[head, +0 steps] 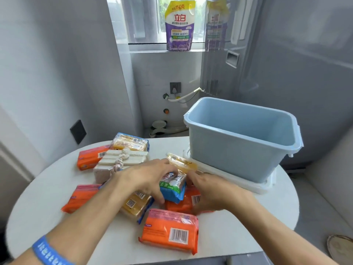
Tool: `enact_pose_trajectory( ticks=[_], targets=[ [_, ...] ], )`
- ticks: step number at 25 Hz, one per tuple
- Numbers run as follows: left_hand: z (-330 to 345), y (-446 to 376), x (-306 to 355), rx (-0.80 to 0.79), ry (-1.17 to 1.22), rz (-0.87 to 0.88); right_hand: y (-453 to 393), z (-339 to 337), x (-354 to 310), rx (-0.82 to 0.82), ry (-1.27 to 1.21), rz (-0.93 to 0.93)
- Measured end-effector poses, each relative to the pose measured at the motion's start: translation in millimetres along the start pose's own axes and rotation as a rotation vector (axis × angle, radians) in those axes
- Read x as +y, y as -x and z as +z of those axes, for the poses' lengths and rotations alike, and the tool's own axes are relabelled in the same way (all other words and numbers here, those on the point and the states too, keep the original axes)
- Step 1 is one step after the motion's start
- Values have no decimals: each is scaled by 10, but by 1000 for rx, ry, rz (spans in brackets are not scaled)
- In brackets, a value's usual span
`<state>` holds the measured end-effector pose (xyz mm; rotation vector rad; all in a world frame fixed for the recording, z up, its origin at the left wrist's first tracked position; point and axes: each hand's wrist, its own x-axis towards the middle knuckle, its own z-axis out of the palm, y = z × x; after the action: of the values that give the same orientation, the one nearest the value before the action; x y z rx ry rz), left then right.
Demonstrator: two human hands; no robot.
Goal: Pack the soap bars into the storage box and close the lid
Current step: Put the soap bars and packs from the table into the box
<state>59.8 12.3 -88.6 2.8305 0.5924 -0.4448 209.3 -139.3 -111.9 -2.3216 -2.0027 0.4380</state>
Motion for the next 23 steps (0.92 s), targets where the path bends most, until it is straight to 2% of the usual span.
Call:
enact_pose_trajectory(
  ticks=[5, 8, 10, 12, 13, 15, 17, 20, 23],
  targets=[
    [112, -6, -18, 88, 10, 28, 46, 34, 9, 48, 38, -81],
    [35, 59, -43, 229, 362, 2, 200, -189, 169, 25, -132, -18],
    [-112, 84, -63, 442, 753, -10, 310, -340, 339, 96, -525, 7],
    [-274, 92, -28, 672, 1246, -36, 381, -422, 396, 159, -1124, -23],
    [-330, 83, 8, 707, 1478, -83, 376, -424, 370, 169, -1408, -35],
    [-383, 83, 100, 558, 1731, -231, 321, -392, 236, 180, -1828, -30],
    [-374, 87, 171, 353, 1791, -333, 267, -384, 89, 161, -2098, 4],
    [-371, 82, 234, 198, 1922, -267, 271, -444, -33, 113, -2184, 17],
    [-439, 89, 321, 101, 2019, -91, 314, -539, -59, 168, -2090, 95]
  ],
)
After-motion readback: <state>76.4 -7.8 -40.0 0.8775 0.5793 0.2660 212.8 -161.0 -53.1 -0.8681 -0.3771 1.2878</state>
